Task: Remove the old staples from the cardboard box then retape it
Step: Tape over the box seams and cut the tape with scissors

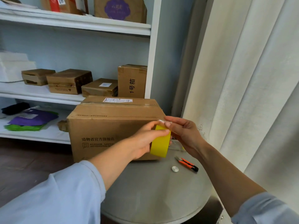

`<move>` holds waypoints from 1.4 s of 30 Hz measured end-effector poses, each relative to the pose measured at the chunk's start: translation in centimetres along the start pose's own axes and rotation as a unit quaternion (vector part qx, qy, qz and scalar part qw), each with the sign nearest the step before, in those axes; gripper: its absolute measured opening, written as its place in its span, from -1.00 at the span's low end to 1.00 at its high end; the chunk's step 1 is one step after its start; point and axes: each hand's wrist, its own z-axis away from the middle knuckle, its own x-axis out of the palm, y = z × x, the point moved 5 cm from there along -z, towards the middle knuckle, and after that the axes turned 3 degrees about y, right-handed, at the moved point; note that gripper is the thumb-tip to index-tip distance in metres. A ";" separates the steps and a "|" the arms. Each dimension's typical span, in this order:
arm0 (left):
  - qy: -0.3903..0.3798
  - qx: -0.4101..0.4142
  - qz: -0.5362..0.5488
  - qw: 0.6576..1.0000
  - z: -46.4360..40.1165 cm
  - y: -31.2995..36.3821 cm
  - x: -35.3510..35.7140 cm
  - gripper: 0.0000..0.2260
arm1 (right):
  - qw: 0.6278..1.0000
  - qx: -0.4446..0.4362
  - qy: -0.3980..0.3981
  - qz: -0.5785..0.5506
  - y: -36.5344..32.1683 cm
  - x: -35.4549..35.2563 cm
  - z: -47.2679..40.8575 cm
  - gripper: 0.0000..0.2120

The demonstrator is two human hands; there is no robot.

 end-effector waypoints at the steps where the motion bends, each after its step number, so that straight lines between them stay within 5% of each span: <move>1: 0.005 0.003 0.003 1.000 0.2 0.3 -0.1 -0.66 | 0.999 -0.017 0.005 0.042 -0.4 0.2 0.0 -0.78; 4: 0.038 0.004 -0.039 0.998 0.7 0.9 -0.6 -0.68 | 0.961 -0.098 0.020 0.256 -1.5 1.1 0.3 -0.68; 7: 0.079 0.018 -0.086 0.993 1.0 1.5 -1.0 -0.67 | 0.851 -0.210 0.078 0.476 -2.7 2.0 1.2 -0.62; 13: 0.129 0.082 -0.135 0.979 1.4 2.9 -0.7 -0.69 | 0.753 -0.242 0.180 0.584 -3.7 2.5 1.7 -0.30; 16: 0.143 0.072 -0.124 0.979 1.6 2.4 -1.4 -0.79 | 0.829 -0.112 0.159 0.524 -3.4 1.1 0.3 -0.06; 19: 0.139 0.079 -0.115 0.980 1.6 2.1 -1.7 -0.77 | 0.935 -0.074 0.040 0.344 -2.1 1.7 -0.5 -0.33; 21: 0.135 0.090 -0.125 0.979 1.5 2.2 -1.6 -0.78 | 0.953 -0.095 0.003 0.288 -1.7 2.5 -0.4 -0.64; 23: 0.129 0.084 -0.119 0.981 1.6 2.3 -1.5 -0.79 | 0.964 -0.099 0.041 0.245 -1.7 2.6 -0.6 -0.64; 26: 0.125 0.066 -0.095 0.985 1.7 2.5 -2.1 -0.76 | 0.961 -0.042 0.052 0.269 -1.2 2.2 -1.7 -0.61; 29: 0.136 0.052 -0.075 0.987 1.7 2.6 -2.8 -0.80 | 0.899 -0.021 0.004 0.438 0.1 2.1 -2.4 -0.66; 34: 0.140 0.030 -0.040 0.989 1.4 2.2 -3.2 -0.89 | 0.819 -0.103 0.068 0.561 -0.1 1.9 -0.4 -0.60; 42: 0.148 0.019 -0.120 0.981 0.8 1.0 -2.4 -0.87 | 0.883 -0.071 0.062 0.459 -2.5 1.6 -0.4 -0.64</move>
